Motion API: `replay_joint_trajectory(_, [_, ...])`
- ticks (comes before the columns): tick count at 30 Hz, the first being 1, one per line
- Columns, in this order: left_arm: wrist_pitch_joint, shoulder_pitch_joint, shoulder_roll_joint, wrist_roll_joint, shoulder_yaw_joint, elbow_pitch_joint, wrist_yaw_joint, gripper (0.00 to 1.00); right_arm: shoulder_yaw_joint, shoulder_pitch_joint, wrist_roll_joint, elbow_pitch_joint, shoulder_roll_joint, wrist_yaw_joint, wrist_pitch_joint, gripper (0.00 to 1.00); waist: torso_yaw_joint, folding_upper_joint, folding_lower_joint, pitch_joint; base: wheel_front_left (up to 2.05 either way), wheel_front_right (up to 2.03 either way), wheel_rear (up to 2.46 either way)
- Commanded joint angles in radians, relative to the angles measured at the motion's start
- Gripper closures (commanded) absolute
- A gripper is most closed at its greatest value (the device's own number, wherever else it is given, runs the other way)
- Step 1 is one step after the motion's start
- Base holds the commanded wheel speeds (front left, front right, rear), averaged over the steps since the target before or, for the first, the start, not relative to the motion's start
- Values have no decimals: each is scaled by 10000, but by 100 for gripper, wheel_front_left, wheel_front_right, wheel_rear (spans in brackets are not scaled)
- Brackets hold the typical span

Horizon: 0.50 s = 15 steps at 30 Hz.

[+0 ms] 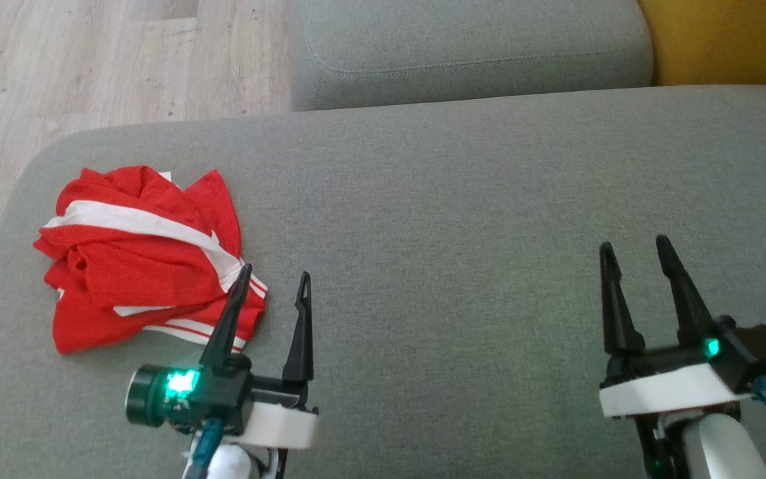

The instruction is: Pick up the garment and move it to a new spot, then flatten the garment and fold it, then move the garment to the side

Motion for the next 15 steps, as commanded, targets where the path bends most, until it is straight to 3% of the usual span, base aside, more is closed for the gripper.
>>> replay_joint_trajectory(1, [-182, -163, 15, 123, 455, -371, -96, 0, 157, -36, 99, -138, -85, 73, -141, 0, -1, 0, 0, -7, 0, 0, 0])
replay_joint_trajectory(5, [-301, 118, -214, 173, 712, -175, -630, 0, 53, -32, 1220, 594, -87, 75, -259, 0, -13, 0, 0, -33, 0, 0, 0])
replay_joint_trajectory(15, [-375, 430, -805, 419, 1496, 582, -1540, 0, 221, -239, 974, 939, -89, 77, -333, 0, -82, 0, 0, -54, 0, 0, 0])
